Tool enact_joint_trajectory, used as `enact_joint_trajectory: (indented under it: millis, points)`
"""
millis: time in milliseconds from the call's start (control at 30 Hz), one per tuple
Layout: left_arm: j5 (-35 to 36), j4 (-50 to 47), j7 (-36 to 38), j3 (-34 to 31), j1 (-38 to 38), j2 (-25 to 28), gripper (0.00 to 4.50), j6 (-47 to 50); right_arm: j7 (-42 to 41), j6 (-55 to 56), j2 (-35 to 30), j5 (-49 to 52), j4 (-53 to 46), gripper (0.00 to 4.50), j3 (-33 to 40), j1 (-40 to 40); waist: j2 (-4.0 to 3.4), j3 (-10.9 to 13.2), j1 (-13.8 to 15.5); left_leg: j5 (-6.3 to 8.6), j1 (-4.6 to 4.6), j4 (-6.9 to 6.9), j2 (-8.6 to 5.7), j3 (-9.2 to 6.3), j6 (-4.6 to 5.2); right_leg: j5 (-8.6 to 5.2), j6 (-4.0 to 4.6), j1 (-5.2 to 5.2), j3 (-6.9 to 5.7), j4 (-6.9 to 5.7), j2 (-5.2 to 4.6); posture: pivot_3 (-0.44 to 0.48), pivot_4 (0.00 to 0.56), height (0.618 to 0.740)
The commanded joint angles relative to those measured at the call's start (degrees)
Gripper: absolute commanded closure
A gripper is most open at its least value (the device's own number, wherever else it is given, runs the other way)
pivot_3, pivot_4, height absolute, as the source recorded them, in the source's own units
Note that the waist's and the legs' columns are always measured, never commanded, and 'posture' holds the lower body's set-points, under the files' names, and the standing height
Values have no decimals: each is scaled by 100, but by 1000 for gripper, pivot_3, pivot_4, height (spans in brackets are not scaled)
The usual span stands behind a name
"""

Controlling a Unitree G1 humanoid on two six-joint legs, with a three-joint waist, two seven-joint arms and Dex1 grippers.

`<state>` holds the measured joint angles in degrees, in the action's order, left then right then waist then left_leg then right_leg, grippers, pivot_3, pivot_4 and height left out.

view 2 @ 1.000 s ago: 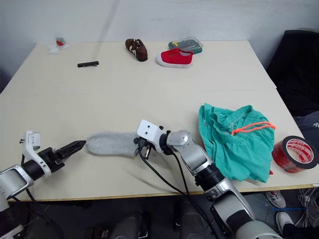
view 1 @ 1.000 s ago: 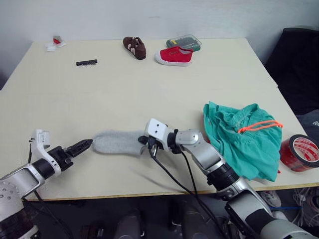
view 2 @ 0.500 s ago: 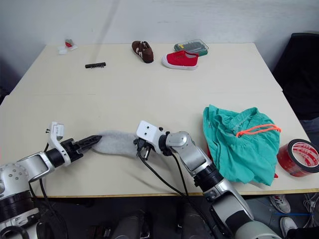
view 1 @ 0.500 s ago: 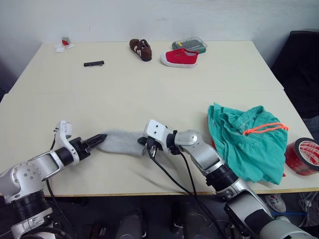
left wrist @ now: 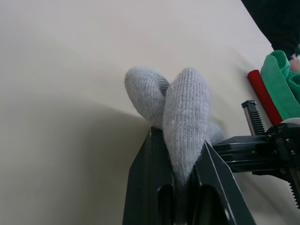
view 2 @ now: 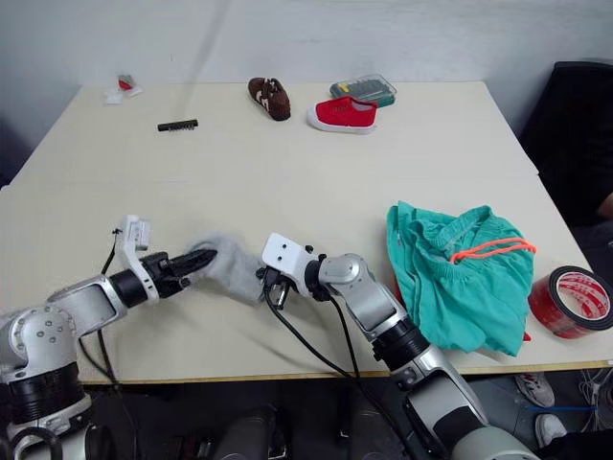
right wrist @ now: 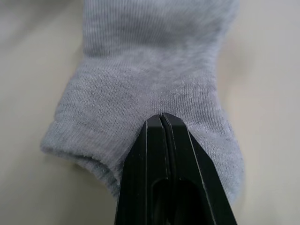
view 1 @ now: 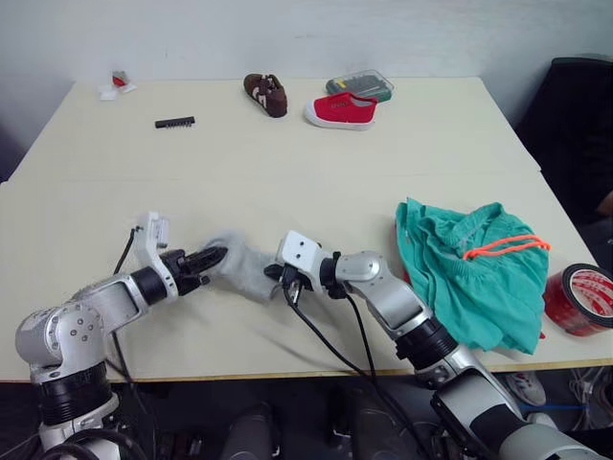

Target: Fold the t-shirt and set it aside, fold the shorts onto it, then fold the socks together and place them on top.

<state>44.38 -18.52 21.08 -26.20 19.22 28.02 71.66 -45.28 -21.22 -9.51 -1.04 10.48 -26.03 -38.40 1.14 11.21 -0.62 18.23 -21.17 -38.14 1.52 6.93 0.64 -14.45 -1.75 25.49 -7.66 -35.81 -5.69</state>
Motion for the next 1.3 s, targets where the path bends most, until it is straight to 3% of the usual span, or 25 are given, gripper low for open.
enact_joint_trajectory:
  millis: [33, 400, 533, 667, 867, 1167, 1300]
  points:
    - [-418, -822, 208, 558, -206, 618, 4477, -619, 44, 58, 36, -28, 55, 4500, 56, 5, 0, 0, -37, 0, 0, 1, 1, 0, 0, 0, 0, 0, 1, 0, 3, 0, 150, 740]
    - [-1198, -1076, 794, 1564, -459, 1549, 4477, -1800, 54, 296, 82, -136, 316, 4500, -14, -59, 0, 0, -99, 1, 3, 7, 12, 2, -3, -7, 12, 3, 2, 23, 15, 0, 150, 740]
    - [-1334, -1095, 1236, 2290, -390, 1602, 4477, -2118, 45, 309, 64, -150, 226, 4500, -37, 42, 0, 0, -96, 1, 2, 7, 12, 2, -3, -7, 12, 3, 3, 23, 14, 0, 150, 740]
    - [-1914, -654, 1566, 3068, -318, 1749, 4477, -2553, 112, 318, 42, -163, 117, 4500, -2, 162, -1, 0, -96, 1, 3, 7, 13, 3, -3, -8, 14, 3, 3, 22, 15, 0, 150, 740]
    - [-2272, 51, 1677, 3345, 75, 1496, 4477, -2925, 244, -124, -181, -41, -661, 4500, 326, 416, -1, 0, -65, 0, 2, 5, 11, 1, 2, -10, 17, 2, 1, 21, 12, 0, 150, 740]
    - [-1974, 172, 2159, 3235, 140, 1333, 1783, -2692, 240, -1649, -562, 696, -2378, 4500, 1114, 508, -1, 0, -91, 2, 1, 5, 15, 1, 6, -10, 17, 3, -1, 21, 15, 0, 150, 740]
    - [-1394, 211, 2421, 2913, 160, 1199, 539, -2181, 388, -2022, -44, 971, -2228, 4500, 1080, -144, -3, 2, -118, 1, 3, 5, 20, 2, 4, -10, 17, 5, -2, 17, 20, 0, 150, 740]
